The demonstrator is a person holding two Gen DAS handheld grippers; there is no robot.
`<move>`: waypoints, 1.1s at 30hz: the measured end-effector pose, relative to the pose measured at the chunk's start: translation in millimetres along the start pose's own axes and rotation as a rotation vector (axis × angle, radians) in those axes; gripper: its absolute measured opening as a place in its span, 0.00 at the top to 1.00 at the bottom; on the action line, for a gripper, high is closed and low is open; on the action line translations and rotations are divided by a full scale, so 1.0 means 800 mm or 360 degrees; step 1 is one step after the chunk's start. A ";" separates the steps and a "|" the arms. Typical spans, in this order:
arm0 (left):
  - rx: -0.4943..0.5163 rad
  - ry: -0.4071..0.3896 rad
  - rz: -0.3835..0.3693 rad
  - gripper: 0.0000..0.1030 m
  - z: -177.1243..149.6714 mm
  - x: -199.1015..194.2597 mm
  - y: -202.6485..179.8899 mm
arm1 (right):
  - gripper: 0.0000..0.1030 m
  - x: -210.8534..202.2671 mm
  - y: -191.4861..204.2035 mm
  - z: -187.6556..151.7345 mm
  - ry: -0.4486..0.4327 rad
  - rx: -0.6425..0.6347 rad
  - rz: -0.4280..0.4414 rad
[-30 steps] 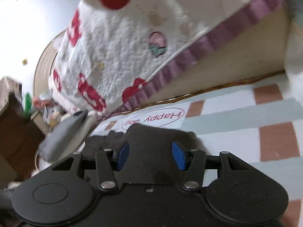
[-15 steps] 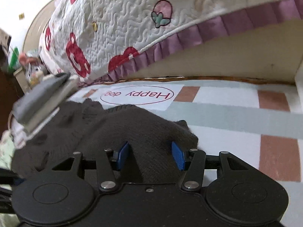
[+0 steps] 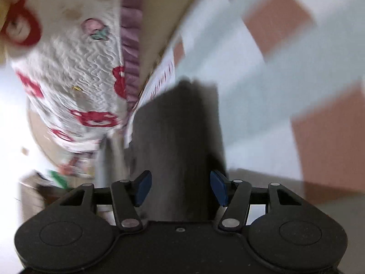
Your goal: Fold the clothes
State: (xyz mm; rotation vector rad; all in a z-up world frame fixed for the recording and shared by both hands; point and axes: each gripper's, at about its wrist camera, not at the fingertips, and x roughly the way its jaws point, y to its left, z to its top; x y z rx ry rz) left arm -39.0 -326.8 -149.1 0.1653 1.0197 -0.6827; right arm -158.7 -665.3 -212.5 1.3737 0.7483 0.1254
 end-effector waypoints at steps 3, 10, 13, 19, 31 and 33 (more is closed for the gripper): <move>0.0026 0.0001 0.0011 0.67 -0.002 -0.002 -0.005 | 0.38 0.014 0.002 -0.013 0.0049 -0.0042 -0.0099; 0.0130 0.0001 0.0022 0.66 -0.002 0.000 -0.009 | 0.37 0.052 0.013 -0.041 0.0252 -0.0131 -0.0094; 0.0172 0.0015 0.0013 0.66 0.002 -0.001 -0.009 | 0.37 0.064 0.021 -0.051 0.0273 -0.0185 -0.0061; 0.0249 -0.0082 -0.0001 0.66 0.002 -0.025 -0.012 | 0.67 0.067 0.058 -0.066 0.0168 -0.0456 0.0021; 0.0281 -0.0269 -0.0372 0.45 -0.009 -0.077 -0.052 | 0.68 0.073 0.112 -0.059 0.0111 -0.0662 0.0187; 0.0355 -0.0363 -0.0263 0.41 -0.013 -0.073 -0.064 | 0.68 0.072 0.116 -0.060 0.0122 -0.0680 0.0194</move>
